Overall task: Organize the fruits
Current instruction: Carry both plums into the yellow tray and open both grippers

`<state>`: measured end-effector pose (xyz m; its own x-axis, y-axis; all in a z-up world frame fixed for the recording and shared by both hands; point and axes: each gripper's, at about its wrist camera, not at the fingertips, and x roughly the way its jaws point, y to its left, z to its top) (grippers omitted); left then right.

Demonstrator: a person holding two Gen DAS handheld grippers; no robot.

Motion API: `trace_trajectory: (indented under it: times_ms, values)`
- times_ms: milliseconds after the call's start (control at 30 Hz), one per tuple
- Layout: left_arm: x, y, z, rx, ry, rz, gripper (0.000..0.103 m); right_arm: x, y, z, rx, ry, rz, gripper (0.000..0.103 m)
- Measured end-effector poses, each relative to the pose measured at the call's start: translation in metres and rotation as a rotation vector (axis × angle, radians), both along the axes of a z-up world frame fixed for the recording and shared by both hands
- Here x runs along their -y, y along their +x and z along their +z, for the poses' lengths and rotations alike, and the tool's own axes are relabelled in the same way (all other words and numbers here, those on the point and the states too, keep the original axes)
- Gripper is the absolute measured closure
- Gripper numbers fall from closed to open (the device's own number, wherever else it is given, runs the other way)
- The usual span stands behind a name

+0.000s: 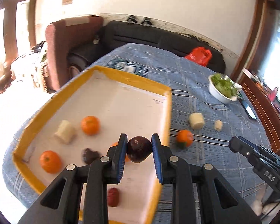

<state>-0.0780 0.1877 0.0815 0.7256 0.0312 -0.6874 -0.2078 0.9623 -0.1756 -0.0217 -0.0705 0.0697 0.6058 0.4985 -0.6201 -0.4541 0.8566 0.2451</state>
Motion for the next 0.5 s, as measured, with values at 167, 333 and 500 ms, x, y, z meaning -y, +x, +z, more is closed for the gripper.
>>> trace_trajectory:
  times_ms: [167, 333, 500]
  values:
    - [-0.039, -0.017, -0.01, -0.014, 0.005, 0.092, 0.077, -0.045, -0.006, 0.001, -0.07, 0.052, 0.121, 0.072]
    - [-0.066, -0.023, -0.027, -0.044, -0.043, 0.129, 0.077, -0.089, -0.003, -0.011, -0.203, 0.143, 0.238, 0.071]
    - [-0.083, -0.027, -0.034, -0.052, -0.104, 0.151, 0.077, -0.127, 0.0, -0.018, -0.235, 0.124, 0.286, 0.071]
